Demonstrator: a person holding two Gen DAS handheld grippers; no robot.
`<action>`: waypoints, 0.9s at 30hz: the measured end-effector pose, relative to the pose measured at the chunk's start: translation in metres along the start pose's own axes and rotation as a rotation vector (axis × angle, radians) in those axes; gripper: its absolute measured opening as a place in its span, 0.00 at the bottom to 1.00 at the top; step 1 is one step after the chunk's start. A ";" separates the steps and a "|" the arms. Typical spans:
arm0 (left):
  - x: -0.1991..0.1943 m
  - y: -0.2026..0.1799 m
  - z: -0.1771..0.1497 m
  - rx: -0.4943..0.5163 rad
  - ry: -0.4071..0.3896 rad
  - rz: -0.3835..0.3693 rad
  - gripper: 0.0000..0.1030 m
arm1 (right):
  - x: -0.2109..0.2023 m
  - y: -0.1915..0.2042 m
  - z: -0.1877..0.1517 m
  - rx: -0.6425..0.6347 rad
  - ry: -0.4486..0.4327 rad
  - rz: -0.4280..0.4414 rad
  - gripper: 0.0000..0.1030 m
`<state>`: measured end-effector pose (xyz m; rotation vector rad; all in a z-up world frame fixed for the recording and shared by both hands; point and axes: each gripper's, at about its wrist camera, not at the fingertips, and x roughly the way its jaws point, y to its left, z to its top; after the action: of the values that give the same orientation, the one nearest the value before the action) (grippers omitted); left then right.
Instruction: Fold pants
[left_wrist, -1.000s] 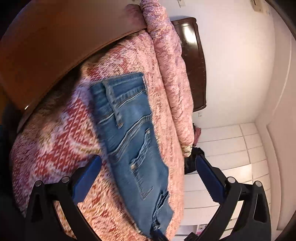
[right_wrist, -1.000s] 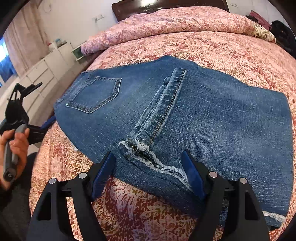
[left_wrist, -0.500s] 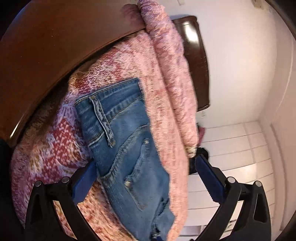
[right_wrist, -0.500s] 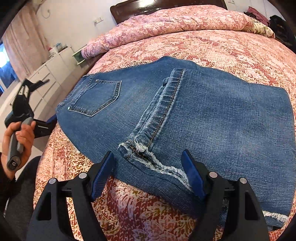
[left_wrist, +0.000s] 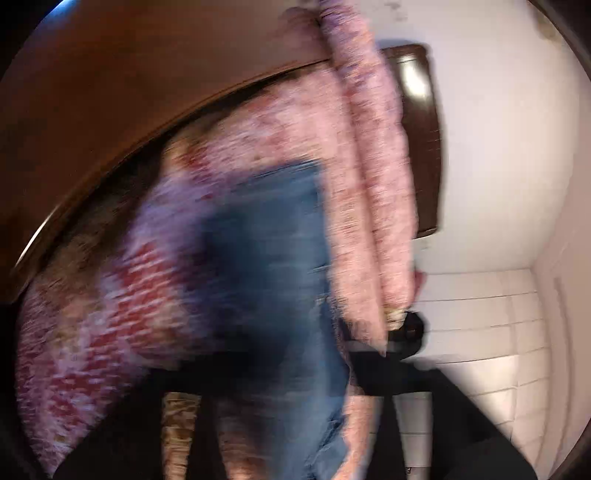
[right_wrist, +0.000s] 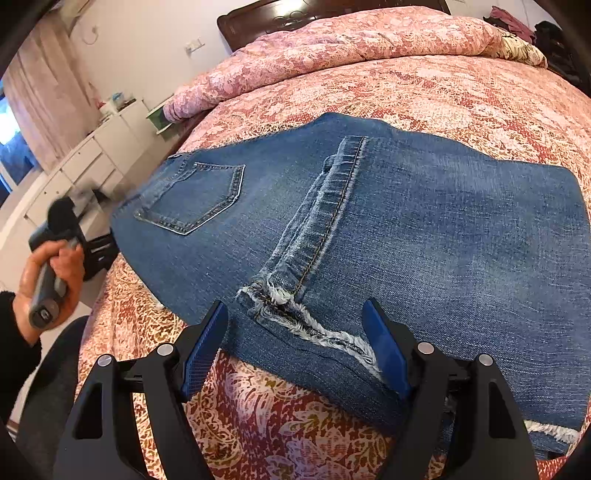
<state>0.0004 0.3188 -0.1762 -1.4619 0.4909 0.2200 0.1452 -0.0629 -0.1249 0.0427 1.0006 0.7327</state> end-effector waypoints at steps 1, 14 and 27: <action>0.000 0.005 -0.001 -0.010 -0.008 0.005 0.13 | 0.000 0.001 0.000 0.000 0.000 0.000 0.72; -0.017 -0.086 -0.029 0.344 -0.093 0.085 0.12 | -0.008 -0.016 0.012 0.176 0.025 0.121 0.83; -0.001 -0.204 -0.175 0.974 0.004 0.024 0.12 | -0.129 -0.159 -0.048 0.797 -0.298 0.452 0.83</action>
<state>0.0551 0.1247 0.0010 -0.5047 0.5128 -0.0183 0.1516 -0.2727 -0.1116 1.0684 0.9464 0.6637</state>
